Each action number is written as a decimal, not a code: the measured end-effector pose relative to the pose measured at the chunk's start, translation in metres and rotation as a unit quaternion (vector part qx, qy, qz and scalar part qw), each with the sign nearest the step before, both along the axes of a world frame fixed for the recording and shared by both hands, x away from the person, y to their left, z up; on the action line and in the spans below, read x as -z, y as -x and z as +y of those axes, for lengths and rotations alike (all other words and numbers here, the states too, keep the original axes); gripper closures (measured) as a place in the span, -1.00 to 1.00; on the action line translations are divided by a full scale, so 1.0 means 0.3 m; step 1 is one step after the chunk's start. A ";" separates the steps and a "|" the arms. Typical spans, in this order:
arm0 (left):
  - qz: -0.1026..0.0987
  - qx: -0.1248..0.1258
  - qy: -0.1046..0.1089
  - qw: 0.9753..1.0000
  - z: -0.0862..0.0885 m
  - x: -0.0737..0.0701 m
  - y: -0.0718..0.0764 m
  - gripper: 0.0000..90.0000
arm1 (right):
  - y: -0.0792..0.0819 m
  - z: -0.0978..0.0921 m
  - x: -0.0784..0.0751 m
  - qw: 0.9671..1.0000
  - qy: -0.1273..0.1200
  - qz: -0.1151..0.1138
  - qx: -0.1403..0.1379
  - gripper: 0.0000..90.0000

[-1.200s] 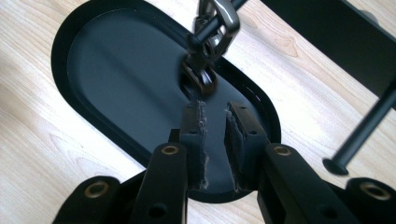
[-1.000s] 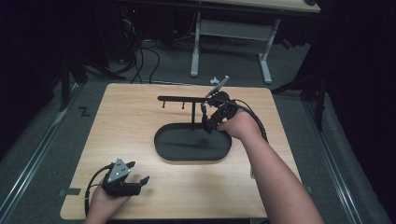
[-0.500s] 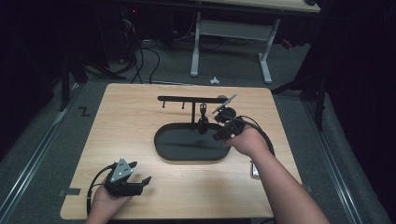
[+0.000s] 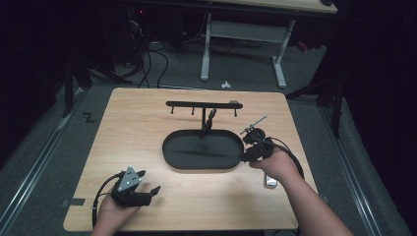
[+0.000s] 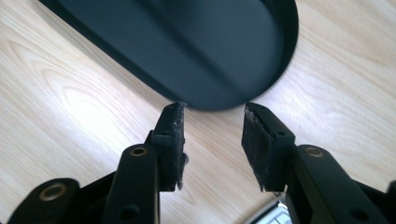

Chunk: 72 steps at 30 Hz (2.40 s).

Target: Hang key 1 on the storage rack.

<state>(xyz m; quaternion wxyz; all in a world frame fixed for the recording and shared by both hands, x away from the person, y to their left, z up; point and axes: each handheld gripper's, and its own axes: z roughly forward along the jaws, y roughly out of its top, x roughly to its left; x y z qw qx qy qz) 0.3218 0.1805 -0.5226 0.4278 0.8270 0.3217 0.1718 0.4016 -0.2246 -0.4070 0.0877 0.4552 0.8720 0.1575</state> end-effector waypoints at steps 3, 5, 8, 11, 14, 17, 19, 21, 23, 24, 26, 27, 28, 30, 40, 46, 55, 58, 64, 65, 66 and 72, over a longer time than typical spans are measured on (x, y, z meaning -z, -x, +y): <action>-0.001 0.002 0.001 1.000 -0.003 -0.001 -0.002 -0.52 | 0.024 -0.033 0.035 1.000 0.000 0.005 0.008 0.29; -0.003 0.005 0.003 1.000 -0.005 -0.003 -0.005 -0.52 | 0.032 -0.047 0.048 1.000 0.000 0.007 0.012 0.30; -0.005 0.009 0.003 1.000 -0.011 -0.006 -0.009 -0.52 | 0.047 -0.070 0.070 1.000 0.005 0.008 0.023 0.32; -0.005 0.013 0.005 1.000 -0.020 -0.007 -0.015 -0.52 | 0.060 -0.092 0.088 0.999 0.011 0.009 0.033 0.33; -0.005 0.015 0.003 1.000 -0.029 -0.006 -0.022 -0.52 | 0.071 -0.112 0.097 0.999 0.013 0.011 0.037 0.34; -0.006 0.017 0.000 1.000 -0.036 -0.005 -0.026 -0.52 | 0.078 -0.137 0.106 0.999 0.022 0.006 0.045 0.34; -0.006 0.018 -0.004 1.000 -0.039 -0.005 -0.025 -0.52 | 0.082 -0.154 0.113 0.998 0.022 0.004 0.054 0.35; -0.007 0.017 -0.004 1.000 -0.040 -0.007 -0.025 -0.52 | 0.084 -0.174 0.118 0.998 0.024 0.002 0.059 0.35; -0.007 0.016 -0.002 1.000 -0.041 -0.008 -0.025 -0.51 | 0.084 -0.193 0.122 0.998 0.025 0.005 0.063 0.35; -0.006 0.017 -0.003 1.000 -0.042 -0.007 -0.025 -0.50 | 0.082 -0.203 0.125 0.998 0.025 0.004 0.066 0.35; -0.002 0.020 -0.007 1.000 -0.045 -0.004 -0.023 -0.49 | 0.079 -0.223 0.129 0.997 0.025 0.003 0.074 0.38; -0.003 0.020 -0.007 1.000 -0.046 -0.002 -0.023 -0.48 | 0.076 -0.233 0.132 0.997 0.024 0.001 0.076 0.39; -0.003 0.020 -0.008 1.000 -0.046 -0.001 -0.023 -0.48 | 0.073 -0.242 0.132 0.997 0.028 0.004 0.076 0.40; -0.002 0.019 -0.008 1.000 -0.045 -0.001 -0.023 -0.47 | 0.066 -0.254 0.136 0.996 0.028 0.004 0.082 0.46; -0.003 0.019 -0.008 1.000 -0.044 0.000 -0.023 -0.46 | -0.001 -0.296 0.159 0.993 0.038 0.000 0.110 0.52; -0.002 0.019 -0.007 1.000 -0.045 0.001 -0.024 -0.46 | -0.042 -0.297 0.190 0.992 0.044 0.005 0.121 0.53; 0.000 0.023 -0.012 1.000 -0.047 0.003 -0.024 -0.46 | -0.066 -0.300 0.209 0.991 0.036 0.012 0.129 0.53; -0.001 0.023 -0.013 1.000 -0.048 0.004 -0.023 -0.46 | -0.068 -0.298 0.206 0.991 0.031 0.013 0.129 0.52; 0.000 0.024 -0.013 1.000 -0.051 0.005 -0.023 -0.46 | -0.070 -0.278 0.225 0.991 0.027 0.034 0.126 0.33; 0.000 0.024 -0.012 1.000 -0.051 0.005 -0.023 -0.46 | -0.071 -0.276 0.229 0.991 0.030 0.040 0.126 0.32; 0.000 0.025 -0.012 1.000 -0.051 0.005 -0.023 -0.46 | -0.072 -0.273 0.234 0.990 0.035 0.044 0.127 0.31; 0.001 0.026 -0.013 1.000 -0.051 0.006 -0.024 -0.46 | -0.075 -0.265 0.259 0.989 0.046 0.069 0.124 0.31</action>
